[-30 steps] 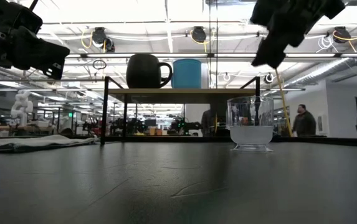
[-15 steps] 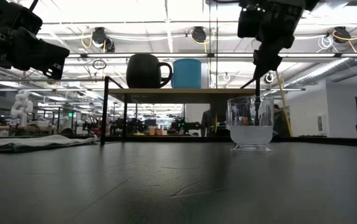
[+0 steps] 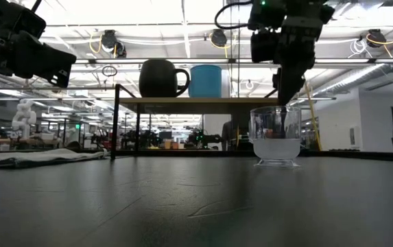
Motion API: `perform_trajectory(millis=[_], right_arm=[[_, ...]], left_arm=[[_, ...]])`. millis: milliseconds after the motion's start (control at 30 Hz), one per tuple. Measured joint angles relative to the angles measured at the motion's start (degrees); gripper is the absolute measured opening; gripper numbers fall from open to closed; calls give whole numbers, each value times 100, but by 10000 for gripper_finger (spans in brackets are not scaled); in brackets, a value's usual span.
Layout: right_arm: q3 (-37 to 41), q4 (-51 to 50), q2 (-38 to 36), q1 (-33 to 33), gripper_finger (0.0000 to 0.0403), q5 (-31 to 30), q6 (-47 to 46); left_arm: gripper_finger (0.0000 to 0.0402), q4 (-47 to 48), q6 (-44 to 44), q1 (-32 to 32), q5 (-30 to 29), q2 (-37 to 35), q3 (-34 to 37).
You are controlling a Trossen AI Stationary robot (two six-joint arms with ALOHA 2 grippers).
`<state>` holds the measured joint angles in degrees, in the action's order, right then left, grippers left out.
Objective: Stack small to large cups/mugs on shelf
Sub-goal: Put the transparent cup on the shelf
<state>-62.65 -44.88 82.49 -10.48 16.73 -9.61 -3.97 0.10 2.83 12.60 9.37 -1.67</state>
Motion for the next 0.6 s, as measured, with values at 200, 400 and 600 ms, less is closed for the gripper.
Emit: perform_trajectory(millis=[200,400,600], right_arm=[[-2,51,176,0,176,7,-1],[-2,279,178,99,176,6,-39],[-2,458,219,275,176,9,-172]], left_arm=[[11,3,22,2,0,-2,0],[4,62,20,0,0,0,0],[4,88,18,2,0,0,0]])
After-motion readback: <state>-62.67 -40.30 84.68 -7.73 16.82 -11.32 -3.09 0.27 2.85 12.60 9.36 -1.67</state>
